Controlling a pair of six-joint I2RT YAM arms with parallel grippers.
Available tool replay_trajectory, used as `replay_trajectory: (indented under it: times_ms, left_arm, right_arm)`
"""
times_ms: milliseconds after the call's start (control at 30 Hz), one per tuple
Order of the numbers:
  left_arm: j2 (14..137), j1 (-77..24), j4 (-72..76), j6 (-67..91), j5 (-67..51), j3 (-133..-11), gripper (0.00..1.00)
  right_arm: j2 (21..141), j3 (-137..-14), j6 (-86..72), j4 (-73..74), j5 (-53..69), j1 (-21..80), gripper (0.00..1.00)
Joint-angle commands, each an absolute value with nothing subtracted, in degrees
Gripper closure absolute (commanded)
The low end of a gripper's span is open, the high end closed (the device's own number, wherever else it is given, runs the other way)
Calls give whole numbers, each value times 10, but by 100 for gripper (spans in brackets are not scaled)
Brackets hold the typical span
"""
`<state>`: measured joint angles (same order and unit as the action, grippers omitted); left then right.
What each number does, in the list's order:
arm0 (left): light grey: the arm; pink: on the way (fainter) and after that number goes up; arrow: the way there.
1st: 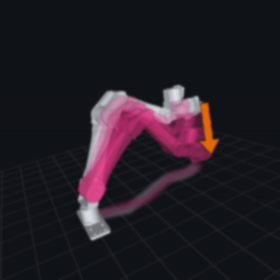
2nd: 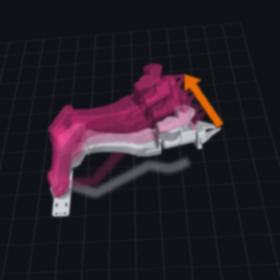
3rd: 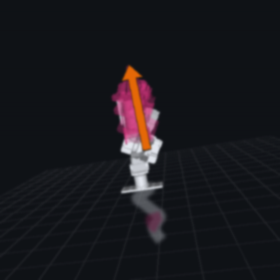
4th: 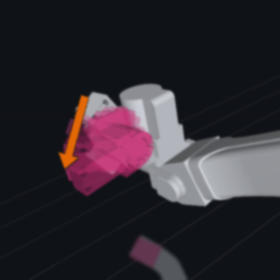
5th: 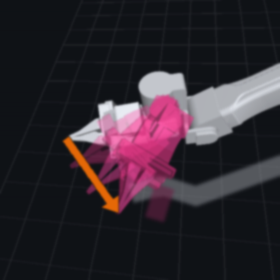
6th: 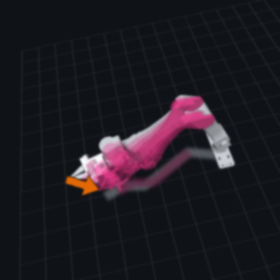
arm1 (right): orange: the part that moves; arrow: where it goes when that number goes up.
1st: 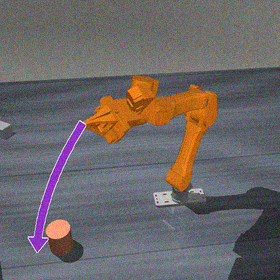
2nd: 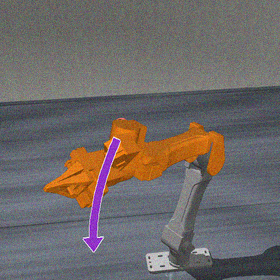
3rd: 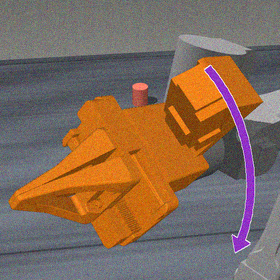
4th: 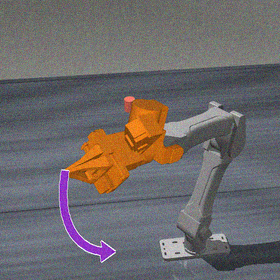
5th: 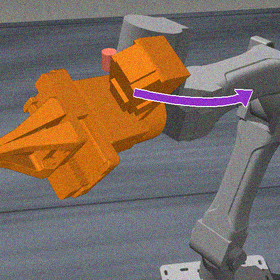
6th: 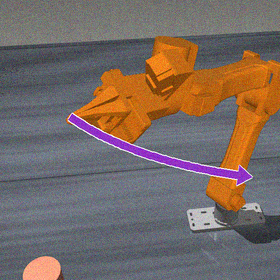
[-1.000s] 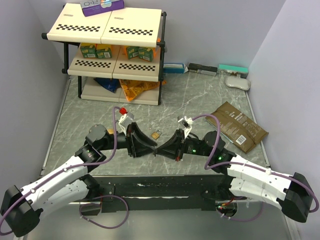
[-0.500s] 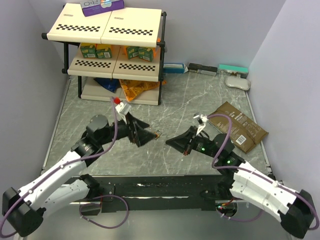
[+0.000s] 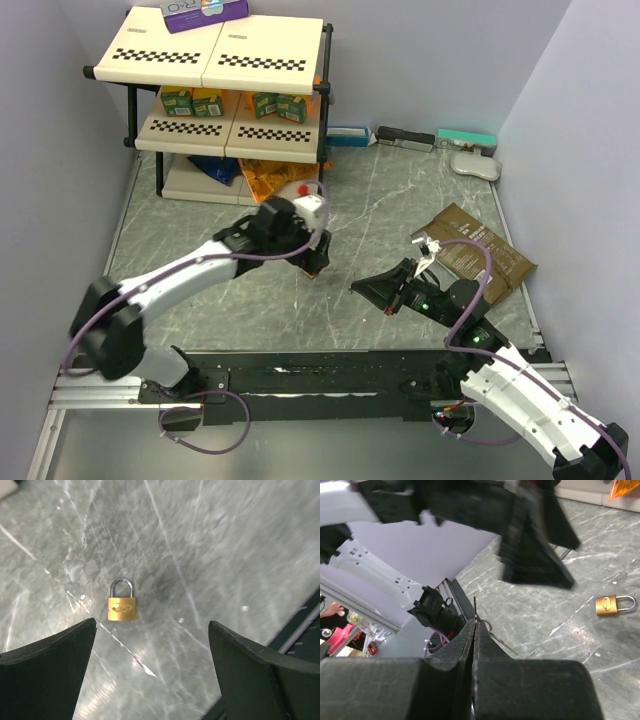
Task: Unlock with the key
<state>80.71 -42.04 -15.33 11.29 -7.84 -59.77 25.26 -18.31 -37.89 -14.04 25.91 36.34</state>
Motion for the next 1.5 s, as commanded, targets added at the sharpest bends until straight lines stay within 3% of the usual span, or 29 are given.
replay_trajectory:
  times_ms: [0,100,333,667,1000,1267,1467]
  left_arm:
    - [910,-426,-218,16,-84,-668,1]
    - [990,-427,-266,10,-86,-752,3]
    - [1083,-422,-289,11,-88,-794,3]
    - [1115,-408,-301,28,-86,-799,5]
    - [1121,-410,-319,47,-53,-790,27]
    - [1122,-438,-329,55,-20,-782,31]
    - [1155,-450,-352,74,42,-792,44]
  right_arm:
    - [219,-171,-388,-137,256,361,100]
    - [214,-170,-389,-132,258,360,100]
    - [196,-175,-382,-103,251,360,100]
    - [197,-172,-388,-101,251,360,100]
    - [197,-177,-384,-92,243,360,100]
    - [201,-175,-386,-95,243,361,100]
    - [195,-173,-389,-93,242,361,100]
